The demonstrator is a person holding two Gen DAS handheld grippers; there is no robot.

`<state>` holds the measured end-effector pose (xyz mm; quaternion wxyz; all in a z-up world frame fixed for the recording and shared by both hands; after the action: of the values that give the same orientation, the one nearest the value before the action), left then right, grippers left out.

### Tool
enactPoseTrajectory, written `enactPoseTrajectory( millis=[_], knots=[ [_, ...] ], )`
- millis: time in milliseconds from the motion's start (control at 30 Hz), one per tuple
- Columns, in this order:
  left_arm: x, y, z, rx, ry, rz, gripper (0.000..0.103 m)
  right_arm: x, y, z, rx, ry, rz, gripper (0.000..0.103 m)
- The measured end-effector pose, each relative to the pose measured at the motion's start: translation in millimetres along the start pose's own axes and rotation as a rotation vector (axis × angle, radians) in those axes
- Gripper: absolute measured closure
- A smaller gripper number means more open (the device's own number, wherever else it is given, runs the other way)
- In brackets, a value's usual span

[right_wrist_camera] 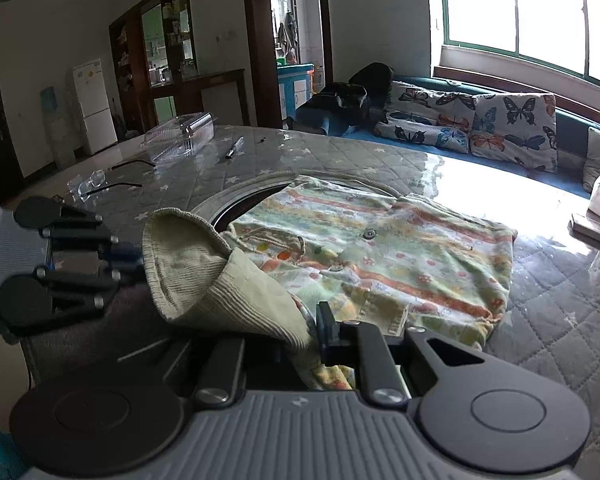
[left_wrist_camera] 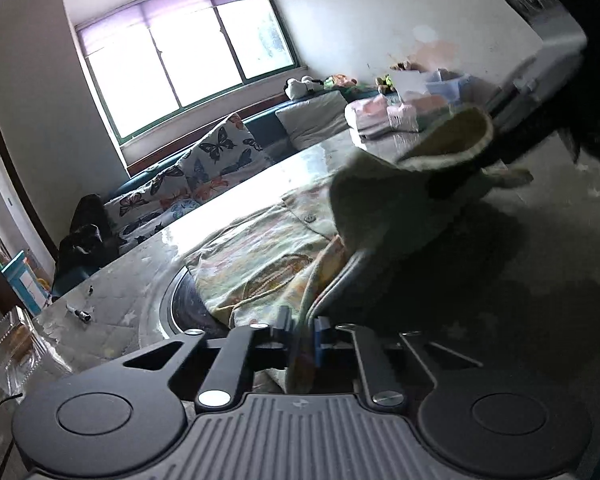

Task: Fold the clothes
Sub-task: 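Lift the collar with the left gripper and fold it toward the hem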

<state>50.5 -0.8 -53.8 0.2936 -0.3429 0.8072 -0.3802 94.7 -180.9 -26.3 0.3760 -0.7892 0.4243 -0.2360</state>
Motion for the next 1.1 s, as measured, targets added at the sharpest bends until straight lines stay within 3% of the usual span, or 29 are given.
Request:
enactPoseTrajectory(
  millis=[400,600,800,1100],
  knots=[
    [36,-12,-70,0.046,0.11,-0.02,0.095,-15,15,-76,0.046,-0.044,-0.077,0.093],
    [26,-21,-72,0.057,0.122,-0.066,0.095,-27,11,-101,0.037,-0.074,-0.152,0.094],
    [10,-32,-67,0.069,0.128,-0.111,0.095,-12,-20,-76,0.031,-0.069,-0.135,0.094],
    [-65,-47,5,0.022,0.108,-0.201,0.095,20,-69,5,-0.045,-0.047,-0.142,0.094]
  ],
)
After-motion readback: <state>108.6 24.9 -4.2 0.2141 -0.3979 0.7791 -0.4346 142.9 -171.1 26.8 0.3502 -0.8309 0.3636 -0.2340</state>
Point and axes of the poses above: each gripper's, at about its wrist camera, not at the fingertips, and z roughly the way its jaws point, x to its right, y to its underside, the point moved 7 cm from there along z, roughly the way its jaws point, and after that the axes turned 12 degrees about y, right-handed, at the moved point
